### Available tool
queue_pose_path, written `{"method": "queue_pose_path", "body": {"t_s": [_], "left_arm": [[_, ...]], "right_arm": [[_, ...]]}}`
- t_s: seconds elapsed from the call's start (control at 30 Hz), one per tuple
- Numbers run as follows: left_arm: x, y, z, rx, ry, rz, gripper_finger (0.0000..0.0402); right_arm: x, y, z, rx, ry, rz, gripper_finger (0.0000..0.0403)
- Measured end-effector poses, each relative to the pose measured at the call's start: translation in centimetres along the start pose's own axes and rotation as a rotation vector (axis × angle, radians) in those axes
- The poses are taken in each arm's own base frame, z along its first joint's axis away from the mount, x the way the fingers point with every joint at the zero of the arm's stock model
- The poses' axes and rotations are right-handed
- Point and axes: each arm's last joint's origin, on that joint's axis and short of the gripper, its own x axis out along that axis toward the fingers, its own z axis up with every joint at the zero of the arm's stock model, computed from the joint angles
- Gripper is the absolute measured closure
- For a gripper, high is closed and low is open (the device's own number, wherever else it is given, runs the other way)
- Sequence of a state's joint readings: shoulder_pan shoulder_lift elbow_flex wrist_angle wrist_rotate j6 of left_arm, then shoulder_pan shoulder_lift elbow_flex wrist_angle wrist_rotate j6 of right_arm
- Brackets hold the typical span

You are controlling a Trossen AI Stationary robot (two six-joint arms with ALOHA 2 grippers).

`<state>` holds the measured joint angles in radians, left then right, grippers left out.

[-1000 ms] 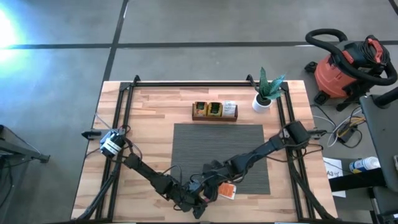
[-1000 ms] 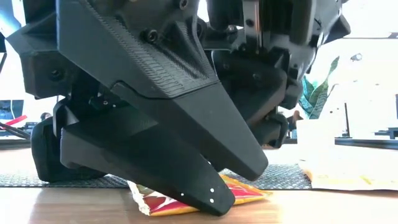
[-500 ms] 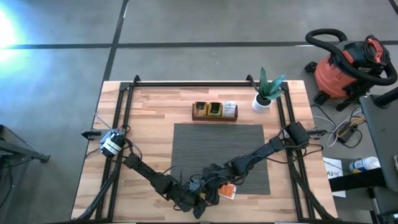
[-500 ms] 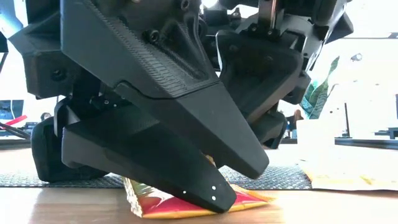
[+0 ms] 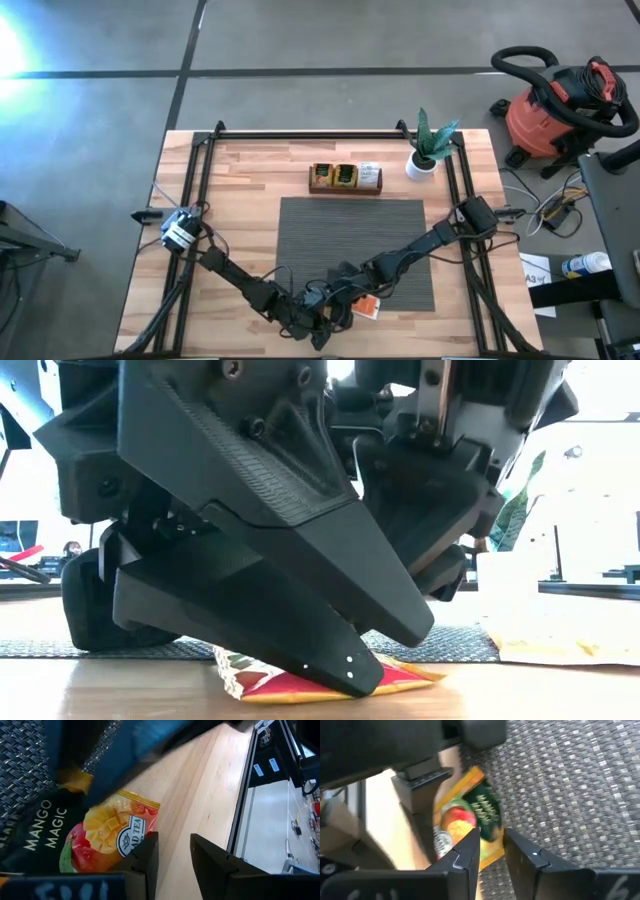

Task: Pick & Place Tea
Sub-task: Put the orange tea bag into the left section of the wooden organizer

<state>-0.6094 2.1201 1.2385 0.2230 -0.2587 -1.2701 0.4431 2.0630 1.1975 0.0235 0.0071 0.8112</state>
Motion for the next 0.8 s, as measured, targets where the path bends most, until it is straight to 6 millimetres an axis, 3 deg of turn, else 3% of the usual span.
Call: {"method": "queue_pose_path", "body": {"t_s": [0.4,0.67,0.8], "left_arm": [[0.0,0.0,-0.01,0.001,0.005,-0.001,0.0291],[0.0,-0.01,-0.02,0.001,0.005,-0.002,0.0291],[-0.15,-0.18,0.08,-0.007,-0.003,-0.008,0.0291]], "right_arm": [[0.02,-0.08,0.03,-0.032,-0.008,-0.015,0.0322],[0.02,-0.17,-0.06,-0.058,0.002,-0.024,0.0386],[-0.1,-0.04,0.07,-0.074,-0.002,-0.021,0.0394]]}}
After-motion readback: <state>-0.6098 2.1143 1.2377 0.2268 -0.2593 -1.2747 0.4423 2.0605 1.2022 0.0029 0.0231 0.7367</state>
